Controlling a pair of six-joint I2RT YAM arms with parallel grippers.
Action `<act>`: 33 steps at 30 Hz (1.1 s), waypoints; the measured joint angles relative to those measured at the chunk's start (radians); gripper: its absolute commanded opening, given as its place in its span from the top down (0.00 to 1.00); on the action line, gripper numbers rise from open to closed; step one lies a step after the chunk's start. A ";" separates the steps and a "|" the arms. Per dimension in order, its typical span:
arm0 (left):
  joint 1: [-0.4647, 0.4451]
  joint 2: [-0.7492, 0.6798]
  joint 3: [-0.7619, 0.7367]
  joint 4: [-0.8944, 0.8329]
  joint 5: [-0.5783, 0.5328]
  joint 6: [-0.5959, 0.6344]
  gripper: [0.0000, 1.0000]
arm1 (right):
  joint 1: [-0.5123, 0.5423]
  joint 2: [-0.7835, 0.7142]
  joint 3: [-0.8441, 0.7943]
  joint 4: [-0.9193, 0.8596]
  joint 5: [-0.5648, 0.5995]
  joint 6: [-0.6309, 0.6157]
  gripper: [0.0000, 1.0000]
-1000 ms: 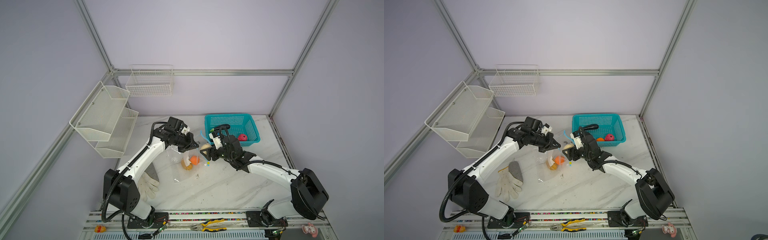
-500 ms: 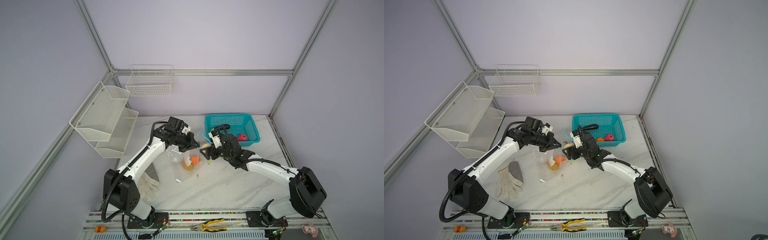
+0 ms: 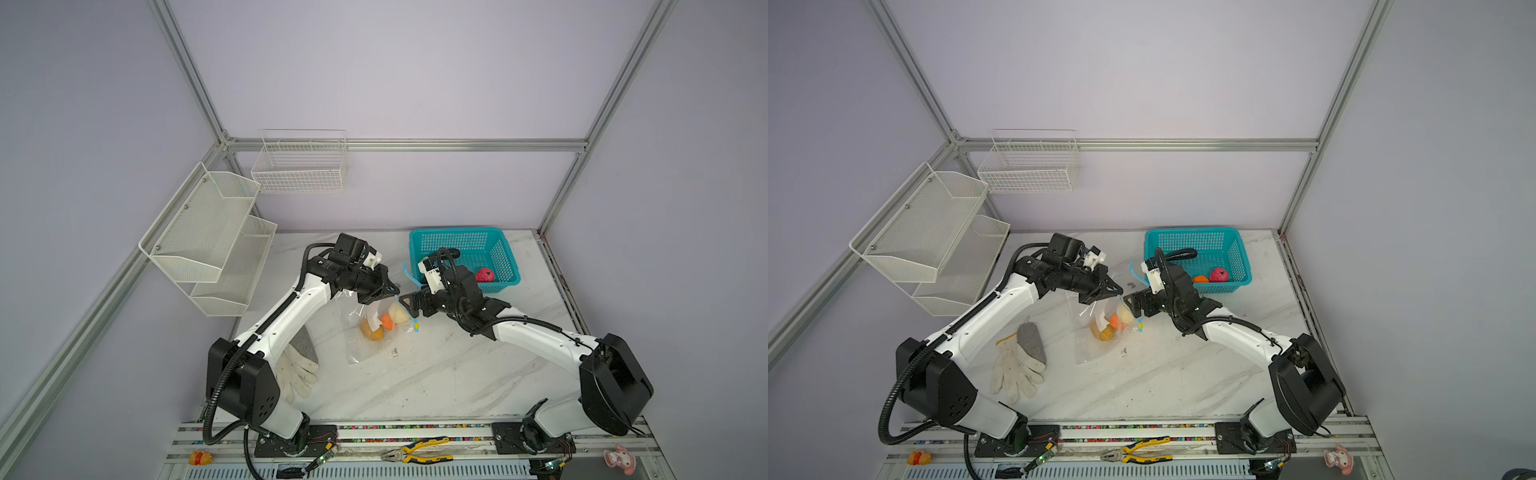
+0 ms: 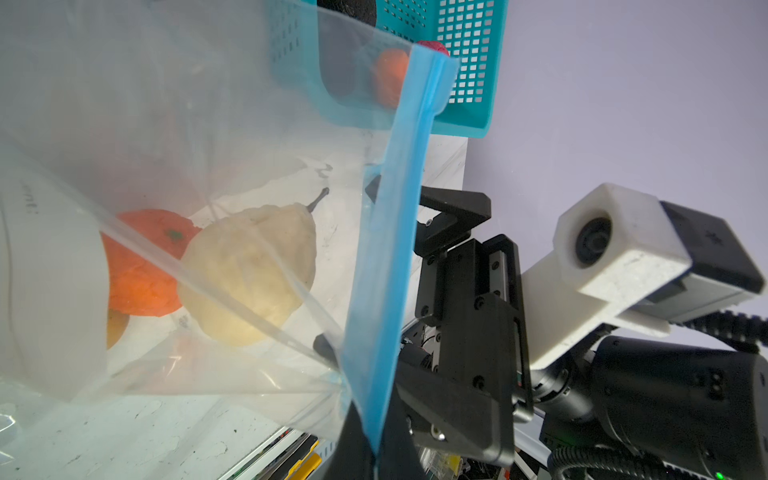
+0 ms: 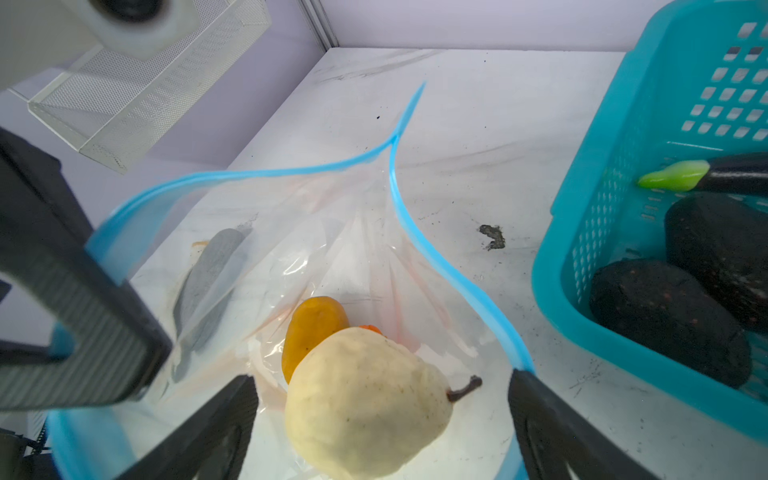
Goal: Place the food in the zip-top bag and seal the zipper
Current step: 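Lower the pear into the bag held by the left gripper and release it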
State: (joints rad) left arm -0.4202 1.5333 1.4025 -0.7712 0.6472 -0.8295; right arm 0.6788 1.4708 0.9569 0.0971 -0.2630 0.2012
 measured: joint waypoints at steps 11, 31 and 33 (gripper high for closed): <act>0.000 -0.002 0.000 0.000 0.000 0.000 1.00 | 0.000 -0.207 0.004 -0.116 0.145 0.237 0.35; 0.001 -0.031 0.000 -0.002 0.000 -0.001 1.00 | 0.000 -0.012 -0.011 -0.131 0.091 0.376 0.84; 0.001 -0.031 0.000 -0.002 0.000 -0.001 1.00 | 0.000 -0.013 -0.008 -0.132 0.091 0.375 0.85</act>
State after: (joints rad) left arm -0.4191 1.5021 1.4029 -0.7727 0.6472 -0.8307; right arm 0.6788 1.4574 0.9493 -0.0345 -0.1722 0.5762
